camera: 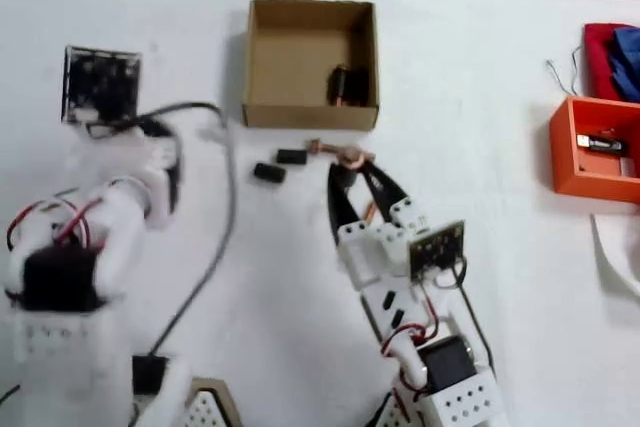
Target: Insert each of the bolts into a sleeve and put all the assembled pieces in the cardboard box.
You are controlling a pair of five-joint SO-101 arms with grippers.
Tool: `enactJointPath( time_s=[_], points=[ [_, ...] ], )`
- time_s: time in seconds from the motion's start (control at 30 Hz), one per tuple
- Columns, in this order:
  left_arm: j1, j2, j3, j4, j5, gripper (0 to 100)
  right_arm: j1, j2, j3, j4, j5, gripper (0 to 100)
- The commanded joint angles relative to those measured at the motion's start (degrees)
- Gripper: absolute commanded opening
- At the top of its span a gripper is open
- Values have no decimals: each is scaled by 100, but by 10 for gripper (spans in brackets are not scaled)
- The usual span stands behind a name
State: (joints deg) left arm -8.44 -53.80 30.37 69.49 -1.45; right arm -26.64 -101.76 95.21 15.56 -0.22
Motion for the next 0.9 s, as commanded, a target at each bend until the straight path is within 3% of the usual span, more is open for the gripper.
enactJointPath(
  time_s=[0.0,0.1,0.37,0.67,0.87],
  points=[
    [-1169,-62,1578,-466,-448,55,48,-40,-633,453,-35,20],
    [-1609,-62,2879,-1266,-905,70,66,-40,-782,646,9,20],
    [-1644,-62,4857,-3437,-967,64,66,391,-1415,646,457,20],
    [-1618,-35,5253,-3798,-958,67,66,3934,-4255,620,475,20],
    [-1618,-35,5262,-3771,-958,67,57,7020,-7007,989,475,20]
  ],
)
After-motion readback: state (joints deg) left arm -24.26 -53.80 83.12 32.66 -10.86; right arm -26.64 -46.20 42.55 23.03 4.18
